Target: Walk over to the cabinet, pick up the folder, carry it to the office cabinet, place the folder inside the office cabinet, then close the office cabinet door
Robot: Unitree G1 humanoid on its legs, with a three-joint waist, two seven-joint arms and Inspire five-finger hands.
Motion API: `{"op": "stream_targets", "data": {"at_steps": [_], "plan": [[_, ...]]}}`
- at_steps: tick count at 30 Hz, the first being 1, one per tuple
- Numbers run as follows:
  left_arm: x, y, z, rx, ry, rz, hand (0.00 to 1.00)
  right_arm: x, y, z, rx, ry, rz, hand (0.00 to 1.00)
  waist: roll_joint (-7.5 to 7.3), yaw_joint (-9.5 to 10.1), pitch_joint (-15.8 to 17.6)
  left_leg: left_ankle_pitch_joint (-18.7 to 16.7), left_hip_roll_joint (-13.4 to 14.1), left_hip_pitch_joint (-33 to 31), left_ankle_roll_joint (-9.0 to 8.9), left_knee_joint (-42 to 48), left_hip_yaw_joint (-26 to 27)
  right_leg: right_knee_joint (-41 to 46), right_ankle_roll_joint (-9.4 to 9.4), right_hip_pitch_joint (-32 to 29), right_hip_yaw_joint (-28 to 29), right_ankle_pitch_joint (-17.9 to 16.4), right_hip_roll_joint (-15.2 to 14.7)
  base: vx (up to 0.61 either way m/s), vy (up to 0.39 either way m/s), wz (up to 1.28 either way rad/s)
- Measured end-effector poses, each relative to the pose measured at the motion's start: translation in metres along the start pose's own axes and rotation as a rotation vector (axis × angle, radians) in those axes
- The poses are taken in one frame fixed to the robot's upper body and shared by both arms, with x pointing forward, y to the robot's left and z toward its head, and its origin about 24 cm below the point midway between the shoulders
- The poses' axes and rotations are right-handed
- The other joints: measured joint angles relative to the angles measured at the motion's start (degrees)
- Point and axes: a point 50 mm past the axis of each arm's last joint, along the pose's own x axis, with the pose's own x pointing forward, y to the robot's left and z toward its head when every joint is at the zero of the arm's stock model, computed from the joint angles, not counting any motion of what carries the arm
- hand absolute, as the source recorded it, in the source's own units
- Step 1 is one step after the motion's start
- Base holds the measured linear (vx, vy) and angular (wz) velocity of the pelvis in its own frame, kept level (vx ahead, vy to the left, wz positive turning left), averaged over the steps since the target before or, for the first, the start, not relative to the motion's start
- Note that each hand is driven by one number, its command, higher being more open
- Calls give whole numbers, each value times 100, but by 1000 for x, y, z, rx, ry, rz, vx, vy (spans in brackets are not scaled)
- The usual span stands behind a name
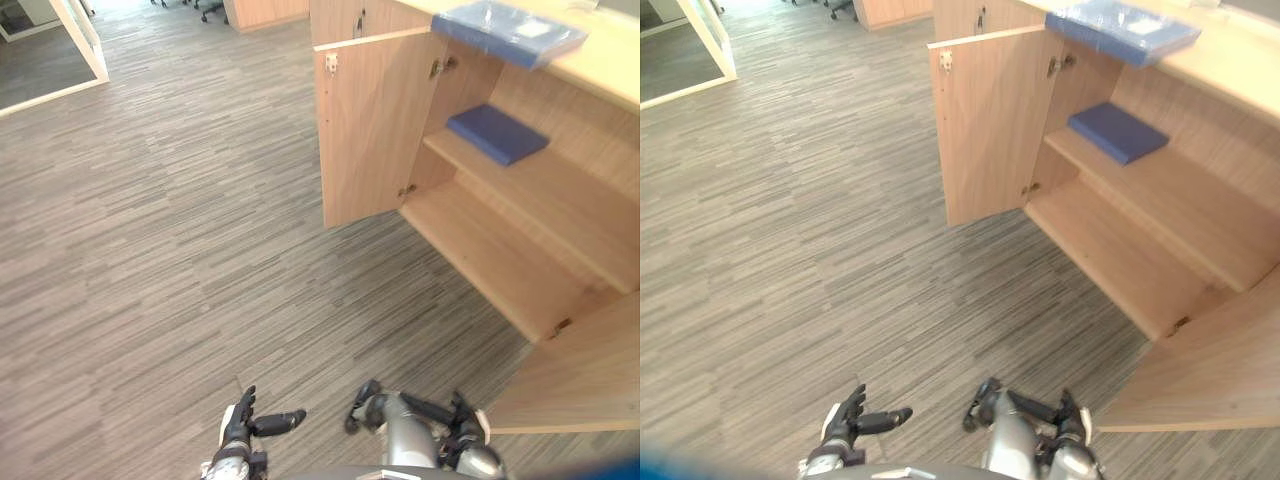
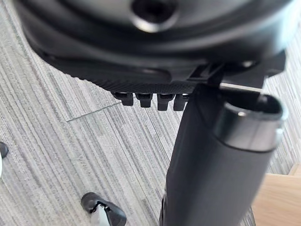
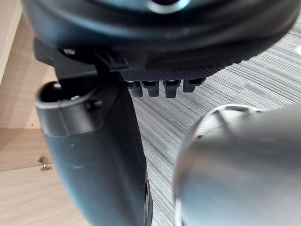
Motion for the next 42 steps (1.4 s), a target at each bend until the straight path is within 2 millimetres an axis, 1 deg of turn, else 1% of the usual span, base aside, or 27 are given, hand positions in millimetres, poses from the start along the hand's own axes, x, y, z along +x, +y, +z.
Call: {"op": "stream_targets", "data": {"at_steps": [2, 4, 5, 6, 8, 9, 12, 13, 14, 17, 18, 19, 20, 21, 23, 24, 25, 27, 28, 29, 30, 32, 33, 37, 40, 41, 42], "plan": [[0, -2, 2, -2, -4, -6, 100, -1, -4, -2, -12, 5, -13, 100, 87, -122, 18, 12, 315, -437, -11, 1155, -72, 152, 283, 197, -130, -423, 62, 377, -243, 23], [-2, -3, -5, -34, 15, -5, 100, -1, -11, -6, 20, 22, -27, 100, 331, 3, 95, 416, 1270, -1368, -598, 3759, -140, -272, 356, 823, -248, -638, 747, 368, -238, -17], [-3, -3, -5, -40, 17, -7, 100, -2, -10, -8, 22, 27, -26, 100, 346, 10, 121, 401, 1454, -1630, -668, 4376, -179, -367, 341, 1007, -295, -675, 859, 296, -172, -10], [-3, 2, 0, -55, -10, 0, 100, -4, -12, -14, 60, 46, -29, 100, 304, 12, 155, 380, 1697, -2131, -632, 5261, -183, -556, 359, 1346, -373, -747, 1034, 279, -139, 7], [-3, 7, 7, -112, -53, 33, 100, -7, -16, -22, 68, 70, -38, 100, 207, 99, 186, 267, 1853, -2679, -399, 5597, 60, -945, 420, 1788, -345, -760, 1228, 266, -111, -1], [-4, 11, 10, -142, -69, 51, 100, -8, -18, -25, 66, 78, -44, 100, 168, 135, 185, 153, 1870, -2977, -190, 5391, 167, -1213, 483, 2000, -290, -736, 1334, 224, -79, -29], [-5, 17, 14, -170, -90, 73, 100, -7, -16, -30, 68, 107, -30, 100, 64, 242, 233, 89, 1776, -3427, -98, 3690, 62, -1685, 609, 2314, 62, -658, 1498, 215, -43, -52], [-5, 19, 14, -175, -91, 80, 100, -6, -15, -30, 75, 113, -28, 100, 39, 252, 251, 96, 1766, -3461, -111, 3228, -48, -1714, 612, 2342, 155, -655, 1511, 323, 0, -96], [-6, 23, 10, -200, -75, 105, 100, -5, -15, -31, 75, 121, -24, 100, -2, 271, 268, 229, 1743, -3452, -278, 1793, -524, -1724, 639, 2375, 439, -677, 1529, 291, 24, -85], [-7, 26, 4, -268, -52, 142, 100, -3, -16, -37, 66, 158, -25, 100, -54, 271, 298, 641, 1608, -3198, -475, 158, -1295, -1776, 756, 2536, 868, -733, 1518, 273, 118, -82], [-7, 26, 2, -286, -42, 153, 100, -2, -18, -39, 58, 173, -31, 100, -32, 271, 284, 737, 1556, -3130, -622, -119, -1466, -1804, 849, 2597, 997, -758, 1513, 382, 286, -72], [-7, 26, 0, -293, -34, 155, 100, -2, -20, -41, 52, 182, -35, 100, -7, 269, 270, 811, 1465, -3089, -645, -238, -1609, -1813, 948, 2652, 1092, -793, 1489, 325, 289, -51], [-7, 25, -2, -293, -27, 155, 100, -2, -22, -42, 49, 187, -38, 100, 7, 257, 245, 888, 1350, -3099, -609, -244, -1736, -1773, 1051, 2666, 1152, -845, 1431, 344, 351, -53], [-7, 27, -5, -306, -12, 164, 100, -4, -24, -47, 48, 198, -43, 100, -66, 253, 138, 1068, 947, -3110, -464, -49, -1968, -1533, 1342, 2611, 1320, -1051, 1135, 283, 307, -45], [-8, 33, -8, -299, -4, 179, 100, -8, -23, -53, 54, 215, -42, 100, -222, 255, -16, 1165, 575, -3043, -319, 173, -1792, -1200, 1561, 2539, 1465, -1248, 670, 385, 387, -41], [-7, 34, -7, -302, -6, 181, 100, -8, -22, -53, 56, 217, -40, 100, -350, 255, -17, 1031, 282, -2956, -212, 395, -1553, -403, 1563, 2332, 1434, -1301, 115, 479, 490, -52], [-7, 37, -8, -299, 0, 185, 100, -7, -19, -50, 61, 208, -30, 100, -394, 251, -15, 789, 74, -2887, -24, 659, -1292, 567, 1061, 1950, 1274, -1130, -466, 395, 438, -52], [-7, 38, -10, -294, 21, 187, 100, -4, -12, -45, 78, 203, -7, 100, -369, 225, -12, 528, -54, -2615, 256, 852, -824, 1380, 322, 1755, 820, -566, -1143, 352, 464, -75], [-8, 40, -12, -287, 29, 190, 100, -1, -8, -37, 63, 179, 5, 100, -297, 246, 35, 385, -65, -2304, 408, 762, -471, 1674, 337, 1748, 470, -344, -1485, 323, 450, -105], [-8, 42, -13, -278, 33, 191, 100, 1, -8, -33, 56, 168, -11, 100, -263, 249, 67, 331, -61, -2142, 426, 687, -302, 1831, 357, 1735, 255, -382, -1626, 312, 486, -128], [-8, 46, -14, -252, 44, 198, 100, 2, -11, -30, 54, 160, -21, 100, -254, 267, 111, 309, -48, -1837, 413, 514, 8, 2028, 543, 1698, -212, -514, -1755, 256, 431, -144], [-11, 52, -21, -224, 63, 209, 100, 5, -9, -26, 41, 149, -8, 100, -221, 274, 132, 304, 39, -1491, 399, 241, 522, 1972, 858, 1532, -965, -687, -1675, 199, 316, -159], [-11, 54, -22, -217, 71, 207, 100, 5, -6, -23, 35, 138, 6, 100, -202, 283, 143, 290, 68, -1376, 372, 94, 770, 1703, 1004, 1285, -1266, -760, -1480, 120, 160, -131], [0, 50, -5, -208, 39, 183, 100, 7, -7, -18, 50, 115, 22, 100, -128, 226, 230, 114, 69, -1168, 56, -87, 1251, 457, 1145, 579, -1416, -652, -850, 259, 92, -106], [8, 42, 15, -174, -15, 142, 100, 6, -12, -22, 59, 123, 9, 100, -93, 47, 286, -143, 78, -779, -374, -4, 1353, -92, 750, 497, -1393, -364, -564, 285, -114, -21], [9, 44, 18, -161, -23, 139, 100, 5, -11, -22, 57, 124, 12, 100, -126, 17, 286, -212, 67, -711, -472, 54, 1352, -166, 417, 547, -1350, -113, -554, 424, -177, -6], [12, 33, 26, -159, -40, 99, 100, 7, -15, -18, 55, 110, 8, 100, 20, -1, 321, -314, 225, -672, -541, 173, 1342, 98, 150, 562, -1340, -282, -535, 369, -145, 5]]}}
